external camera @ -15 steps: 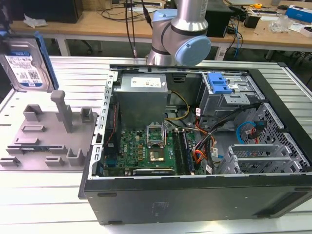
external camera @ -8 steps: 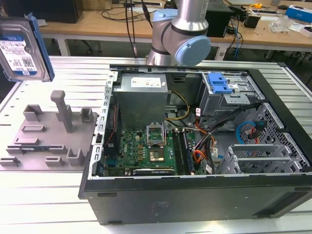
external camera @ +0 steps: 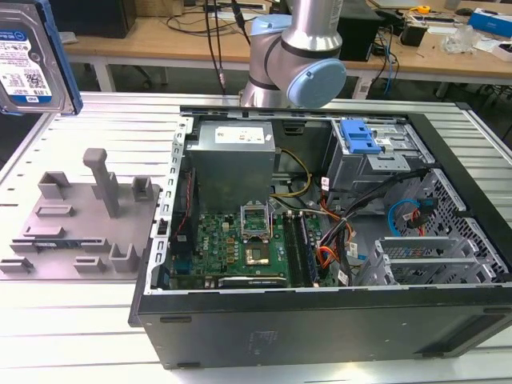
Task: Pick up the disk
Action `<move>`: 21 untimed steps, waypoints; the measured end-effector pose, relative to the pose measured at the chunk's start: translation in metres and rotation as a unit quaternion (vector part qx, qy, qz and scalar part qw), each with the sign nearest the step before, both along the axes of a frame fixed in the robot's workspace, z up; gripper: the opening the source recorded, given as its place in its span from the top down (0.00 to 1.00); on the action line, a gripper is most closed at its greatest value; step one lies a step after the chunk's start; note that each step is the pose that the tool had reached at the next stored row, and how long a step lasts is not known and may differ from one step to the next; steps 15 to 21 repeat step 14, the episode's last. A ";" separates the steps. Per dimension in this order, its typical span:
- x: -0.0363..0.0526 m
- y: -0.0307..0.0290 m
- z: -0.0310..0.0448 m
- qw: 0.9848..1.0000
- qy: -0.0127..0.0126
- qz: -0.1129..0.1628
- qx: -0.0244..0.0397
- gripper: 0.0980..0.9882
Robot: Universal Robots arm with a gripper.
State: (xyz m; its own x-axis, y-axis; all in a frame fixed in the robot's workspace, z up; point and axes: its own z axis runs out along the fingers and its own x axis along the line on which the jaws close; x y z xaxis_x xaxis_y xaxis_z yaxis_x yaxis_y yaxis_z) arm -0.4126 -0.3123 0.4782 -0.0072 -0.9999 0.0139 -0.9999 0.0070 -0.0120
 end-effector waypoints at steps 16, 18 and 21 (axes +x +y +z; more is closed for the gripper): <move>0.0000 0.0000 0.0000 1.000 0.000 0.000 0.000 0.70; 0.0000 0.0000 0.0000 1.000 0.000 0.000 0.000 0.70; 0.0000 0.0000 0.0000 1.000 0.000 0.000 0.000 0.70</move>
